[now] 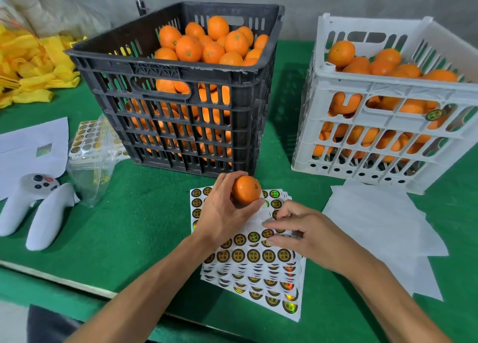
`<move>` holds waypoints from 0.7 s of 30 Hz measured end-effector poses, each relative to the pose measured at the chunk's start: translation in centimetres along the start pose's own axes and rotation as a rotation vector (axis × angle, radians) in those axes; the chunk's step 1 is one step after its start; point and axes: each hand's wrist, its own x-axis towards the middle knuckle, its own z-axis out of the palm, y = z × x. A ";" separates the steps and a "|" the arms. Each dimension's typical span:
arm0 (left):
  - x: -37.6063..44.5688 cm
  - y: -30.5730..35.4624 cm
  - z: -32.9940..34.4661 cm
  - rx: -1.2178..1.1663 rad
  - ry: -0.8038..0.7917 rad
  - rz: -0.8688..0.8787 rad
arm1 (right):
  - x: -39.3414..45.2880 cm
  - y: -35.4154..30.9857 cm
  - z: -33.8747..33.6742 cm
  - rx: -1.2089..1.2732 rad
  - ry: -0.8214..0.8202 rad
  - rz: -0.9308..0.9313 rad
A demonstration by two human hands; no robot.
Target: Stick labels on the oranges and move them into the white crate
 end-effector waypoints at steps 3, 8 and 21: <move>0.1 -0.1 0.0 0.000 -0.005 0.002 | 0.3 0.2 0.2 0.157 0.034 0.002; 0.0 -0.1 0.1 0.000 -0.004 0.003 | 0.5 0.2 -0.1 0.412 0.022 0.036; 0.0 0.2 0.0 0.021 0.004 0.021 | 1.2 -0.7 1.0 0.345 0.183 0.185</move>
